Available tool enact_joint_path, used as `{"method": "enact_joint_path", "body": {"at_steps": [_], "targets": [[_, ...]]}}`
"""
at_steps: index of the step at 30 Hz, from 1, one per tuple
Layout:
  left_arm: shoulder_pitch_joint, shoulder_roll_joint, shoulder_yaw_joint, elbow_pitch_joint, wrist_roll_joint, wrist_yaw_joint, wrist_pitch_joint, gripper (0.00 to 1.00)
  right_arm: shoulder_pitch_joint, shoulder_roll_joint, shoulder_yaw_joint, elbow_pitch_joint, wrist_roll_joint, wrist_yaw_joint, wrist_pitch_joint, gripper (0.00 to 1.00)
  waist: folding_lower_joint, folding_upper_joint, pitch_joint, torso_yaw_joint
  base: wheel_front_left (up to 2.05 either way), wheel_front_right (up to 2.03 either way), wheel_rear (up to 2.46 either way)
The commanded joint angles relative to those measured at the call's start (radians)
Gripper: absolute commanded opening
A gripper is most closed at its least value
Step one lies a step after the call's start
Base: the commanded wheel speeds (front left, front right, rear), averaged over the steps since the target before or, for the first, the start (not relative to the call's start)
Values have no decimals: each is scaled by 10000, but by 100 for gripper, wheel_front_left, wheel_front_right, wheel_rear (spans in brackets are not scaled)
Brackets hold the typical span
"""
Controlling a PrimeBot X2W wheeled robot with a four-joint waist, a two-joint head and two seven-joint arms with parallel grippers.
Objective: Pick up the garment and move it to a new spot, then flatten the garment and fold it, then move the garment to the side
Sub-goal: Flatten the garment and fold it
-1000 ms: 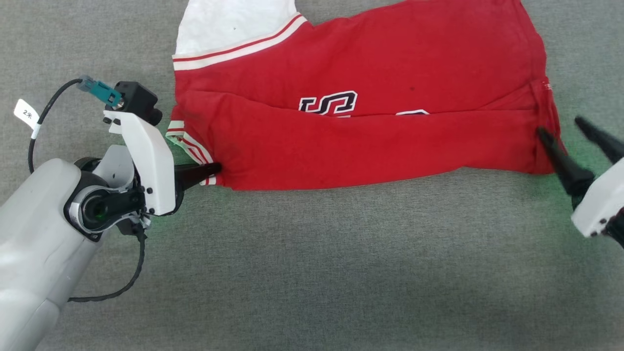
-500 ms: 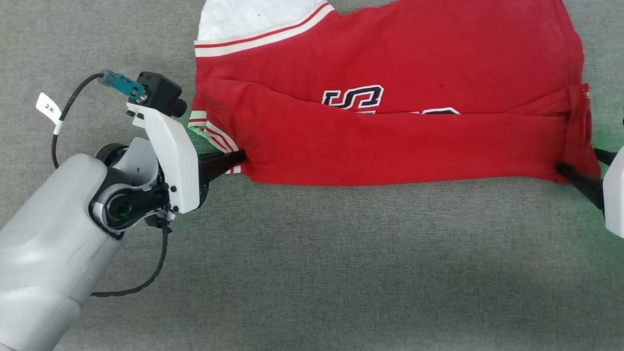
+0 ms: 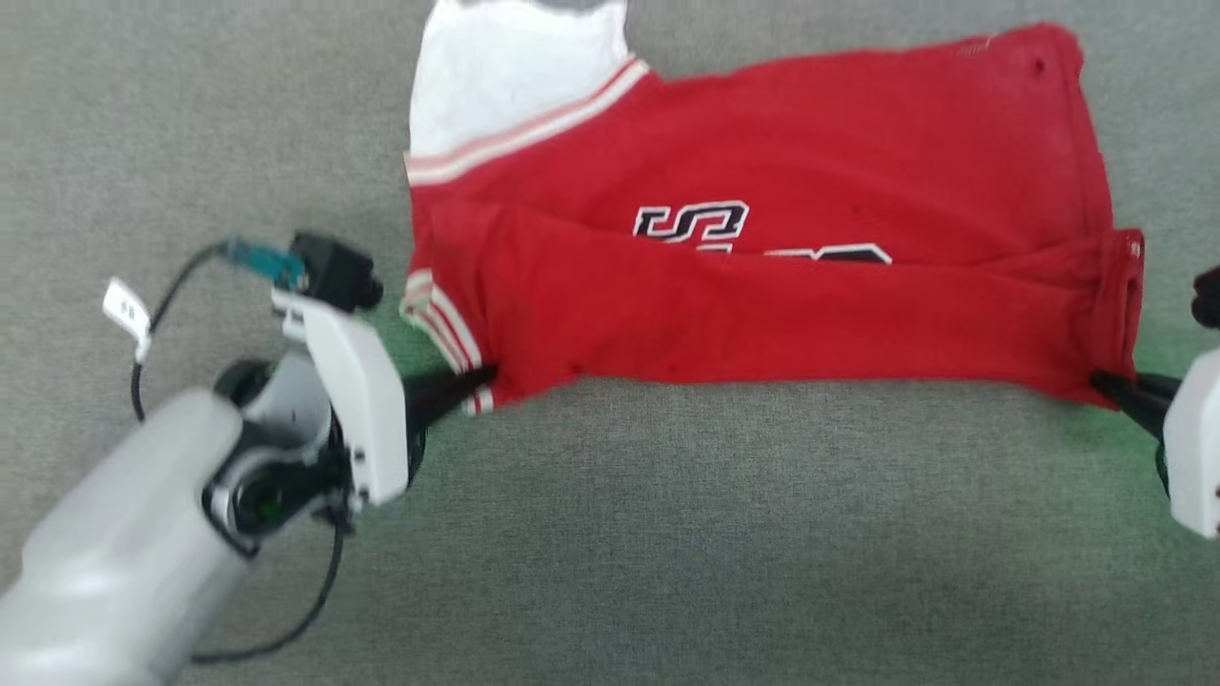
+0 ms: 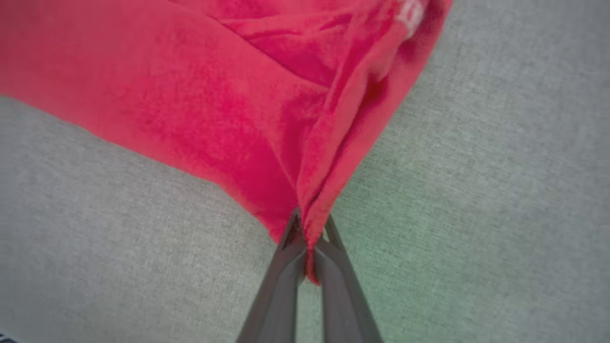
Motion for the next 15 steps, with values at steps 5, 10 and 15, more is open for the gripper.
{"method": "enact_joint_path", "body": {"at_steps": [5, 10, 15], "targets": [[1013, 597, -77, -944, -138, -21, -321, 0, 1063, -181, -359, -587, 111, -4, -34, 0, 0, 0, -457, 61, 0, 0, 0], [1837, 1206, -56, -2090, -102, 294, -591, 0, 2261, -244, -876, -1270, 155, -4, 82, 0, 0, 0, -582, 119, 0, 0, 0], [2418, 1726, 11, -3073, -235, 605, -706, 0, 3199, -111, -1438, -1877, -32, -4, 135, 0, 0, 0, -582, 108, 0, 0, 0]]}}
